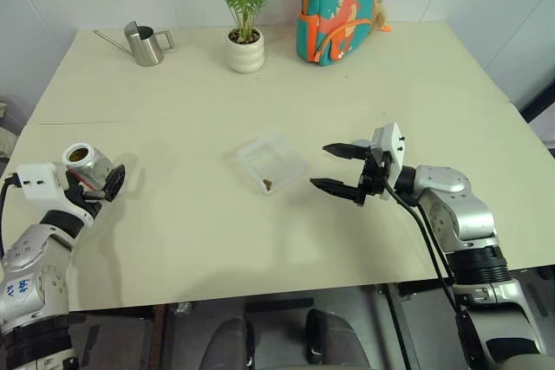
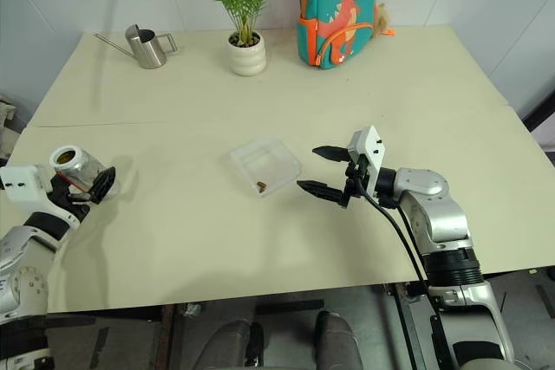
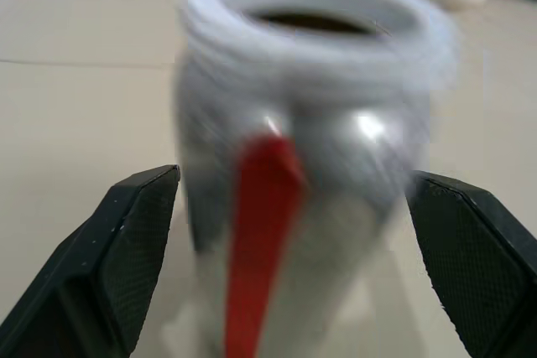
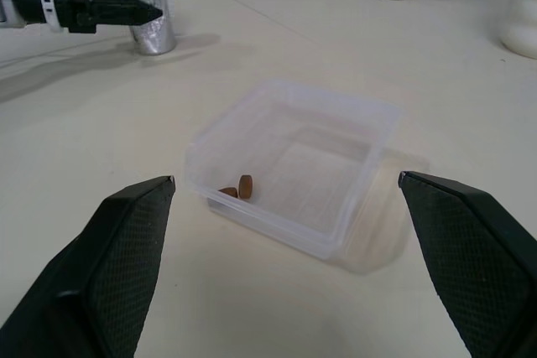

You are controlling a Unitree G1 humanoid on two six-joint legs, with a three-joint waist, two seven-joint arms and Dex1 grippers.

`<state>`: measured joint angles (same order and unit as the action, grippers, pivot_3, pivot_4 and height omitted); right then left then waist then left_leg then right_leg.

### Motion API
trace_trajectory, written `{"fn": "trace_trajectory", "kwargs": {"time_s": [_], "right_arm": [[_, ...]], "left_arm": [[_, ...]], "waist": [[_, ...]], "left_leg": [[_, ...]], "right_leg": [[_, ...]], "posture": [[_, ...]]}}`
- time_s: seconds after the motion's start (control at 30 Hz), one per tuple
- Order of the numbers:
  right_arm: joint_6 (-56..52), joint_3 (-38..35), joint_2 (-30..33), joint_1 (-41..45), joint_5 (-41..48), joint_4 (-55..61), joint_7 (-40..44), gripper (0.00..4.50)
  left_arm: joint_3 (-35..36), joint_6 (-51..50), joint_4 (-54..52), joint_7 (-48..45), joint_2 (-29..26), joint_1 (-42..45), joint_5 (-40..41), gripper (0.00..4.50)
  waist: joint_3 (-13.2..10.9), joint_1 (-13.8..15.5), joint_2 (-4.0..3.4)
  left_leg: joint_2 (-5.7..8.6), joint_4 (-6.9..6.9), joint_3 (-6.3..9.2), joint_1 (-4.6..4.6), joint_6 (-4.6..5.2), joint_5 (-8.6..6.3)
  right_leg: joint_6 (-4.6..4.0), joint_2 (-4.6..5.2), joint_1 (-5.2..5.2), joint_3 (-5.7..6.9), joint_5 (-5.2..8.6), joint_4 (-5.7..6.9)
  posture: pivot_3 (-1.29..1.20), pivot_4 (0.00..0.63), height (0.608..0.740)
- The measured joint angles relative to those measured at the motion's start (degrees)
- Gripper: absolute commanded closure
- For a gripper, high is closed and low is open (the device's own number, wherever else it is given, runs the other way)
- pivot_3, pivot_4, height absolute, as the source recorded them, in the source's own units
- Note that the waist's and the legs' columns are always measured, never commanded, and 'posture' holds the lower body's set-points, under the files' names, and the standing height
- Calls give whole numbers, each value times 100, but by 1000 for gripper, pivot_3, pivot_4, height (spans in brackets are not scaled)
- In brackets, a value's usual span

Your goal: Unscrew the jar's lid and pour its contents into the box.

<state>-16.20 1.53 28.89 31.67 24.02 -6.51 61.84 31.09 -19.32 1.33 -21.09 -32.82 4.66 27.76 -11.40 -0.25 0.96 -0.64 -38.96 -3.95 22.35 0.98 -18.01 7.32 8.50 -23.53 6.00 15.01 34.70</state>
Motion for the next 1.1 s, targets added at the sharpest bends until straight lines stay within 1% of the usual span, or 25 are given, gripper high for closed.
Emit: {"fn": "trace_trajectory", "kwargs": {"time_s": [0.17, 0.3, 0.4, 0.5, 0.57, 0.67, 0.77, 0.83, 0.93, 1.1], "right_arm": [[-1, 9, -22, 12, 0, -1, 80, 0], [15, 29, 3, 99, -10, -80, 229, 0], [100, 24, 91, 148, -33, -241, 347, 0], [265, 21, 230, 176, -113, -440, 486, 0], [412, -14, 290, 181, -151, -606, 556, 0], [505, -175, 351, 183, -147, -741, 563, 0], [508, -286, 495, 295, -132, -868, 574, 0], [507, -335, 636, 293, -134, -877, 628, 0], [509, -445, 769, 233, -135, -861, 666, 0], [498, -442, 792, -33, -139, -474, 546, 0]], "left_arm": [[60, -203, -536, -342, -344, -728, -6, 22], [69, -172, -469, -867, -862, -1422, -241, 22], [234, 81, -301, -1286, -1230, -1912, -494, 22], [323, 341, -423, -1662, -1366, -2322, -652, 22], [345, 432, -632, -1826, -1366, -2380, -678, 22], [249, 631, -1348, -2177, -1389, -2242, -545, 22], [-141, 689, -2007, -2399, -1487, -1543, -365, 22], [-491, 633, -2205, -2524, -1561, -995, -220, 22], [-982, 467, -2163, -2826, -1668, -311, -58, 22], [-1380, 485, -1528, -3370, -1759, 235, -73, 22]], "waist": [[0, -6, -1], [-1, -28, -2], [-3, -54, -6], [-5, -42, -10], [-5, -30, -9], [-6, 9, -11], [-10, 15, -18], [-9, 7, -24], [-9, -38, -28], [-10, -134, -29]], "left_leg": [[-7, 2, -6, -2, -2, -8], [-13, 5, -9, -4, -2, -16], [-18, 8, -11, -4, -4, -25], [-18, 9, -11, -3, -6, -37], [-20, 9, -11, -1, -8, -42], [-24, 9, -10, 2, -19, -49], [-24, 8, -11, 1, -14, -44], [-24, 9, -15, 0, -11, -42], [-27, 9, -38, -5, -7, -40], [-27, 8, -66, -10, -3, -39]], "right_leg": [[-4, -1, -2, 0, 2, -6], [-15, -3, -7, 1, 8, -6], [-23, -1, -12, 2, 13, -6], [-24, 8, -13, 3, 13, -15], [-24, 13, -12, 3, 13, -23], [-25, 16, -12, 3, 13, -28], [-24, 8, -9, 5, 13, -27], [-24, -4, -7, 7, 13, -26], [-24, -18, -8, 6, 13, -24], [-24, -25, -10, 7, 13, -23]], "posture": [[0, 150, 740], [0, 150, 740], [0, 150, 740], [0, 150, 740], [0, 150, 740], [0, 150, 740], [0, 150, 740], [0, 150, 740], [0, 150, 740], [0, 150, 740]]}}
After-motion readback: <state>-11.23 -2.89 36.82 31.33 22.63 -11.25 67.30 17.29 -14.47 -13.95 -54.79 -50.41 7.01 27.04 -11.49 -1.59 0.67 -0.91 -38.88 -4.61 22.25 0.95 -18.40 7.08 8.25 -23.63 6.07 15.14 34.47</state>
